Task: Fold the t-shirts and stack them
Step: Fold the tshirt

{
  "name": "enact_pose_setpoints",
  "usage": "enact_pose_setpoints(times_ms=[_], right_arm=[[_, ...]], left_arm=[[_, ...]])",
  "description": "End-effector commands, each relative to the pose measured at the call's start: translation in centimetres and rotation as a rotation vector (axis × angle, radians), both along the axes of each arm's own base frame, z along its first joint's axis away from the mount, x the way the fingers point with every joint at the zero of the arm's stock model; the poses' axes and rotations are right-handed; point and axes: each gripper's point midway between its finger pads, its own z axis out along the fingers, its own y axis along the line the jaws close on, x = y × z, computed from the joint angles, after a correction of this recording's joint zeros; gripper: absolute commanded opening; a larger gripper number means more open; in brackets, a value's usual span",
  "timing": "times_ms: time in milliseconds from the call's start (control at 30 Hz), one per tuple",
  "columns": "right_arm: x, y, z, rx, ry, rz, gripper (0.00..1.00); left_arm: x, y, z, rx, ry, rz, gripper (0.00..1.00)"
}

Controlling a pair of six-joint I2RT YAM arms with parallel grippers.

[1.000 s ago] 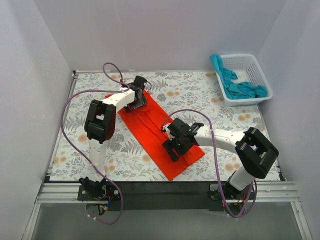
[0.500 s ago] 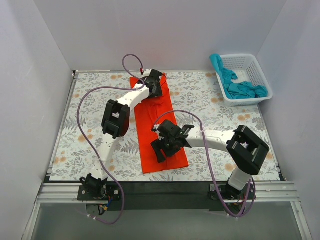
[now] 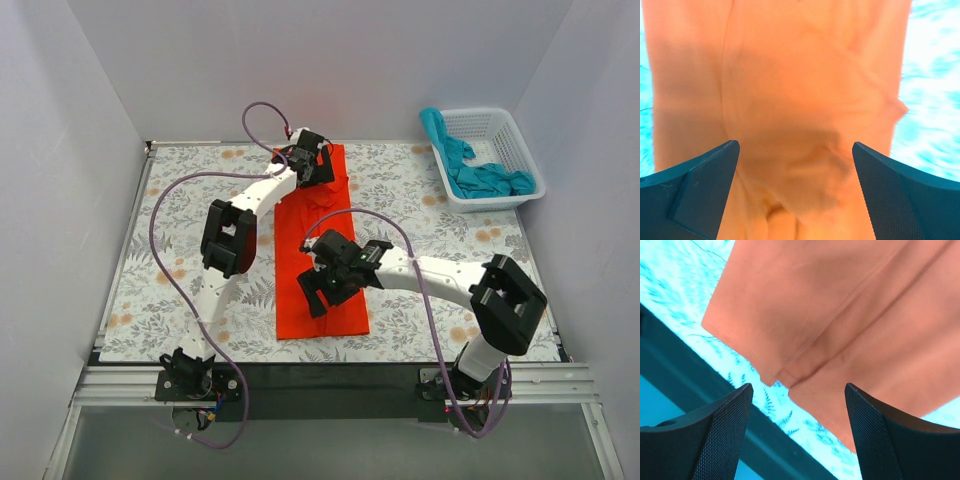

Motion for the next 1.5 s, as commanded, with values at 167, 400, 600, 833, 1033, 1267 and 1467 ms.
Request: enact_pose_setpoints(times_ms=[167,400,600,833,1033,1267,1467], right_arm=[[1.2,-6.9,1.2,-0.022,-0.036,-0.238,0.77],[-0.9,-10.7,-1.0,-0.025,0.032,-0.369,0.69],[-2.5,-10.4,-1.9,0.038,0.111,-0.375,0.64],[-3.3,-9.8,-2.9,0.053,0.164,-0.362,0.58],[-3.5,-9.7,-3.9,0.046,0.185,-0.366,0.54],[-3.9,-10.9,-5.4,-0.006,0.191,-0.395,0.46],[-4.0,-10.9,-5.9,-0.014,0.198,-0.391,0.43]], left_arm=[[-7.3,4.9,17.6,-0.113,-0.161,0.157,0.96],[-23.4,10.0,10.6,-0.122,0.146,0.179,0.88],[-35.4,11.3,4.9,-0.194,0.404,0.151,0.84],[-41.3,11.7,1.6,-0.219,0.577,0.135,0.76],[-41.4,10.8,0.5,-0.206,0.619,0.091,0.72],[-40.8,9.9,0.3,-0.192,0.634,0.066,0.69],[-41.2,9.2,-0.6,-0.170,0.671,0.046,0.69]])
